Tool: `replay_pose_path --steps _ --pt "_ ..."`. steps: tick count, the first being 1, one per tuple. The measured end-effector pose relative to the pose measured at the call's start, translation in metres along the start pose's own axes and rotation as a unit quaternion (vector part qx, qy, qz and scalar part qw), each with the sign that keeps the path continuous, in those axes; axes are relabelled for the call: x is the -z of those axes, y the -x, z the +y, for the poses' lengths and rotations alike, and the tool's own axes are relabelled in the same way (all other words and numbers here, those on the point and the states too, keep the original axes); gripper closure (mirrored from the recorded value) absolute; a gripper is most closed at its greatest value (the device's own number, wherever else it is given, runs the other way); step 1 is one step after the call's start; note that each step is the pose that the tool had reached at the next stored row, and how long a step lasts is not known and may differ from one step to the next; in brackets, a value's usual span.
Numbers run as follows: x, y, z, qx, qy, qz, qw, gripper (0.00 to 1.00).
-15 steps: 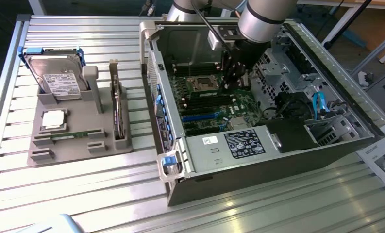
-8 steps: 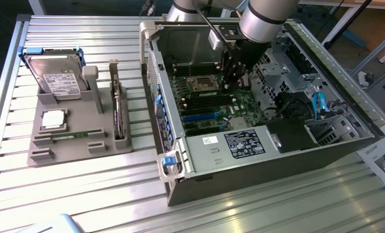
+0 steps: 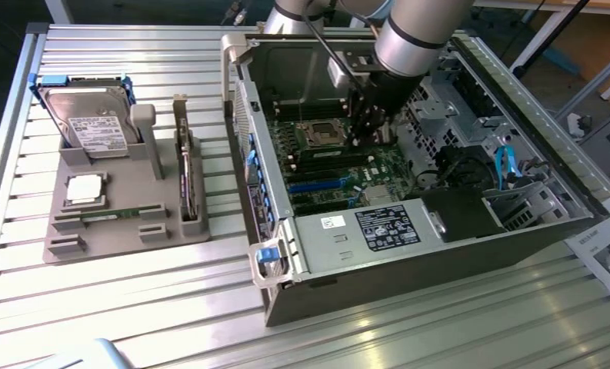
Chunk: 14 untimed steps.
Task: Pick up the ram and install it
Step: 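Insert the ram into the slot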
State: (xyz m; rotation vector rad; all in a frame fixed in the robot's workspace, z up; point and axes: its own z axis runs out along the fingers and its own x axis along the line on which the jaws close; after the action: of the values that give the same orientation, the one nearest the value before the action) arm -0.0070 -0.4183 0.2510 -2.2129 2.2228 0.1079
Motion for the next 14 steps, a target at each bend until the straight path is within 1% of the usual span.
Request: replay_pose_path --steps 6,10,14 --pt "-0.0059 -0.0003 -0.0002 0.000 0.0000 0.0000 1.0000 0.88" --pt "-0.0082 -0.0005 -0.0003 0.000 0.0000 0.0000 1.0000 0.88" --pt "-0.0083 -0.0005 -0.0004 0.000 0.0000 0.0000 1.0000 0.88"
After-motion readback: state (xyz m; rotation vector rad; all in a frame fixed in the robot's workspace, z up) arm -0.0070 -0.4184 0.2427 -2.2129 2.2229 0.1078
